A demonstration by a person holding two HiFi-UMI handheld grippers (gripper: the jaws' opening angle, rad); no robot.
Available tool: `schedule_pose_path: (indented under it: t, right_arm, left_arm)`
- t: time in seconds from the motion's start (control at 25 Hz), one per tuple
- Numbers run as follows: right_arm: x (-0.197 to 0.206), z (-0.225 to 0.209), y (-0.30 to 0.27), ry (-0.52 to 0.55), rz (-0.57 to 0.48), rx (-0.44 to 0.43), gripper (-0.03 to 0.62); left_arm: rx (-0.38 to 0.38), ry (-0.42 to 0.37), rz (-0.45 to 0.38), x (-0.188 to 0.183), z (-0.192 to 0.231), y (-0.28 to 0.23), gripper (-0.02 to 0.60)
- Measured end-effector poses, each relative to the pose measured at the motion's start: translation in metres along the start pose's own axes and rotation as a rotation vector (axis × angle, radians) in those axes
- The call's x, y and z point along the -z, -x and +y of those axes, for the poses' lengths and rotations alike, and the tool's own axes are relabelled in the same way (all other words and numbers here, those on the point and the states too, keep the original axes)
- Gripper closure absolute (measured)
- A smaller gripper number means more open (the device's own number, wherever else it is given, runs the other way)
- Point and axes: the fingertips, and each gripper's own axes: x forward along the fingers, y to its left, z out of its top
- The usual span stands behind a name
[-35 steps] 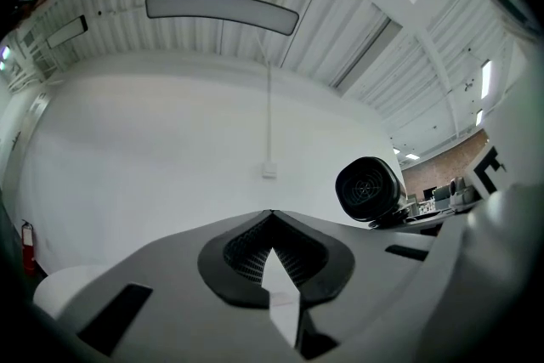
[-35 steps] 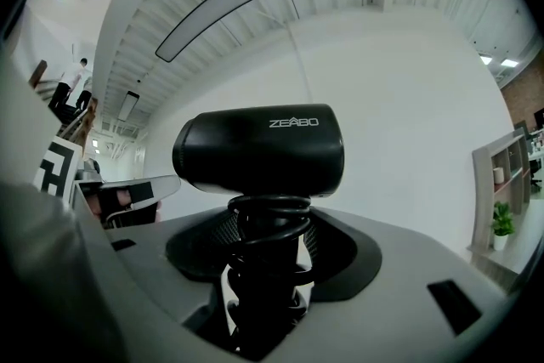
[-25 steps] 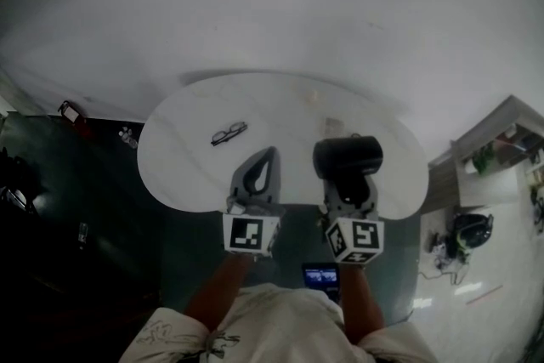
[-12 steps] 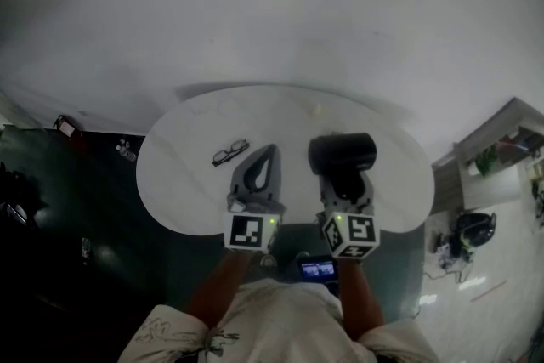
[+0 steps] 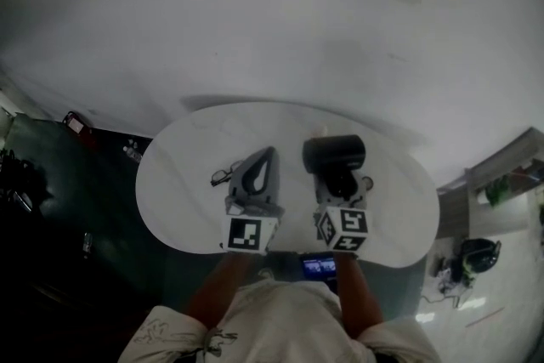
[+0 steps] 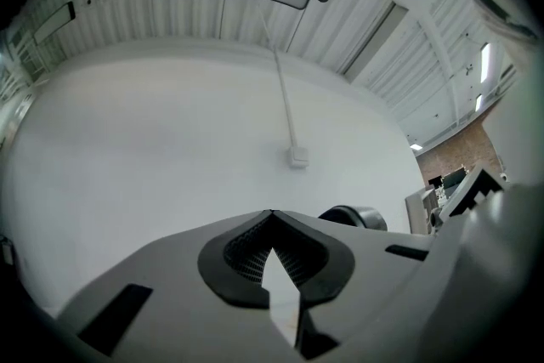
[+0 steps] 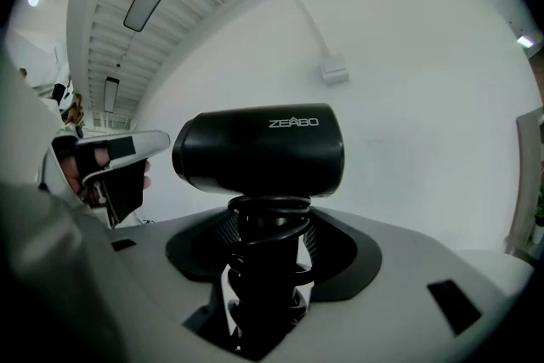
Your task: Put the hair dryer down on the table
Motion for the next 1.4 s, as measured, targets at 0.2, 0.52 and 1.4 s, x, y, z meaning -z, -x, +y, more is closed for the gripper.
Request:
schedule_pose_path:
  t: [0.2,0.52,1.4]
  right_arm:
    - [0.022,-0.008,-0.052,-0.029,0.102,-0.067,0.349]
    - [0.084,-0.005,-0.129,0.006,0.296,-0.138,0.349]
    - [0.200,0.028,-0.218,0.180,0.671,-0.205,0.349]
  left_arm:
    - [-0.049,-0.007,0.007,0.005,0.009,-0.021,0.584]
    - [-0.127,-0.018,0.036,0.015,0.026,-0.028,0.584]
    - [-0.277,-0.029,0.121,0.040,0.074,-0.011,0.584]
